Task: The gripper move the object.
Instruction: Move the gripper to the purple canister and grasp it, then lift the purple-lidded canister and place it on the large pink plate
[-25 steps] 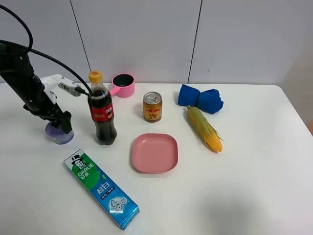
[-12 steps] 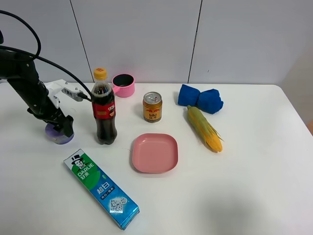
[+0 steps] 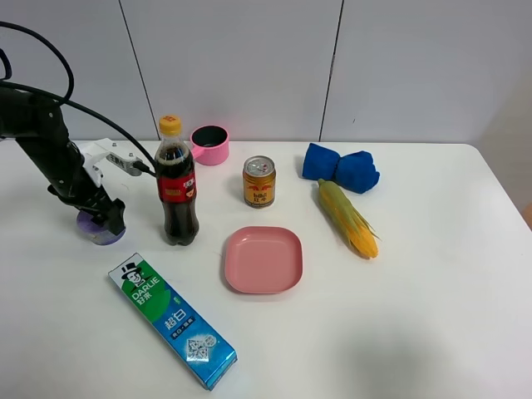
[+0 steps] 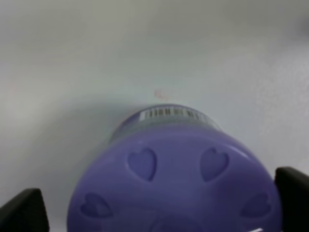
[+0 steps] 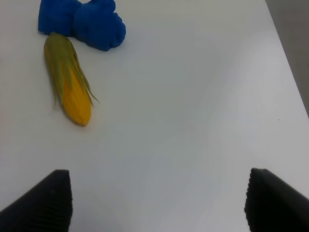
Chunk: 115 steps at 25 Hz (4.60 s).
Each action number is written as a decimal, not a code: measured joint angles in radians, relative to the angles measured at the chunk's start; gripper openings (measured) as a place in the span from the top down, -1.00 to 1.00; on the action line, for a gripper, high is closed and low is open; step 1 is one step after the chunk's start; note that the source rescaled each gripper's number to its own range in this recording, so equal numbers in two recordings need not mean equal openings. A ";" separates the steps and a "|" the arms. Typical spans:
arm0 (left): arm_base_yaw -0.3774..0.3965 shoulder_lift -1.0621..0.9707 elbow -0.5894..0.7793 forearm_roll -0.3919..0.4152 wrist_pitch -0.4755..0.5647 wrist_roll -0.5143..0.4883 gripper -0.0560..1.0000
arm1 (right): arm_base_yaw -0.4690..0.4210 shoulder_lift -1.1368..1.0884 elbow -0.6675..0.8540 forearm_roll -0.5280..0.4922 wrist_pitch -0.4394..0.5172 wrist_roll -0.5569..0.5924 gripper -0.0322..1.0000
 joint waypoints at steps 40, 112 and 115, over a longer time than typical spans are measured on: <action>0.105 -0.113 0.000 0.129 0.140 -0.039 0.86 | 0.000 0.000 0.000 0.000 0.000 0.000 -1.00; -0.993 -0.178 -0.345 0.048 0.317 -0.194 0.86 | 0.000 0.000 0.000 0.000 0.000 0.000 -1.00; -0.983 -0.150 -0.347 0.117 0.259 -0.194 0.86 | 0.000 0.000 0.000 0.000 0.000 0.000 -1.00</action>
